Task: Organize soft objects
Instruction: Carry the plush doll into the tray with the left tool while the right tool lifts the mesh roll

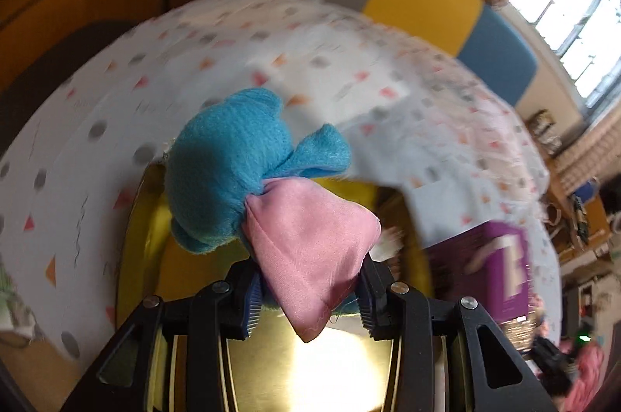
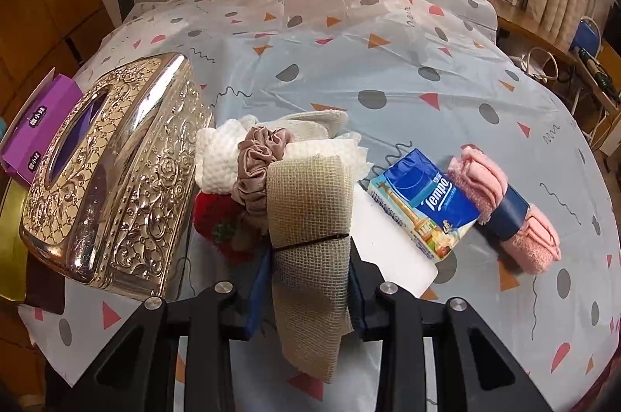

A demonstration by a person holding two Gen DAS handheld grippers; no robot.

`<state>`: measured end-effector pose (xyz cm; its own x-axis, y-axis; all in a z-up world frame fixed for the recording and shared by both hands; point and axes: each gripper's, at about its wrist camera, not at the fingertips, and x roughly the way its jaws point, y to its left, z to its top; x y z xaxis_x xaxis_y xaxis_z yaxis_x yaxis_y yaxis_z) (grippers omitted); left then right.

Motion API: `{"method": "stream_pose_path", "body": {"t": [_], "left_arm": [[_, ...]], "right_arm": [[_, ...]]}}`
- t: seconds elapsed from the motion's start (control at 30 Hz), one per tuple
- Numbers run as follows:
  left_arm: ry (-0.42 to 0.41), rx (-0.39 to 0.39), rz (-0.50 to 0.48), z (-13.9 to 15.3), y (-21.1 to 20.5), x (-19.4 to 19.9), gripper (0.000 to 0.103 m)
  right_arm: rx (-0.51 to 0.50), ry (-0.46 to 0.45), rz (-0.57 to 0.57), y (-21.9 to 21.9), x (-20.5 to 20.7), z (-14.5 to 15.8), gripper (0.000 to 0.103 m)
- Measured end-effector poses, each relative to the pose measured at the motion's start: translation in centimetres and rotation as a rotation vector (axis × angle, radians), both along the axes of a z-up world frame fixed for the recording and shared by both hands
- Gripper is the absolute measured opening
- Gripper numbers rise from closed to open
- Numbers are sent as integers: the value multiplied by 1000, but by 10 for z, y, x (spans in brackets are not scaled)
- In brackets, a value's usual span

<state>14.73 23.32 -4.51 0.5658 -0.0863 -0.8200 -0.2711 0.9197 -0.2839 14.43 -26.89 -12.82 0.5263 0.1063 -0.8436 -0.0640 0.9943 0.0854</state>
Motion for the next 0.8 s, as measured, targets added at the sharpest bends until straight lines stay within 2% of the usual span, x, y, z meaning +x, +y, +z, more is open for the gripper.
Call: {"method": "stream_pose_path", "body": {"t": [0.13,0.23,0.4,0.47,0.8], "left_arm": [[41,47,-10,-29,0,7,41],[51,102,-31,-43,-9,17,46],[56,66,2,-52,-11,29,61],[43,74,16,-50,-13,28,66],[-62,171,44,-20,-27,-17,69]], "right_arm": [[-14,-5,16,4,-1,-1,34],[-13,-6,14,4,-1,-1,34],[-17,-4,14,4,0,-2,34],[-22,-4,16,4,0,-2,34],[-31,-4,16,5,1,-4,34]]}}
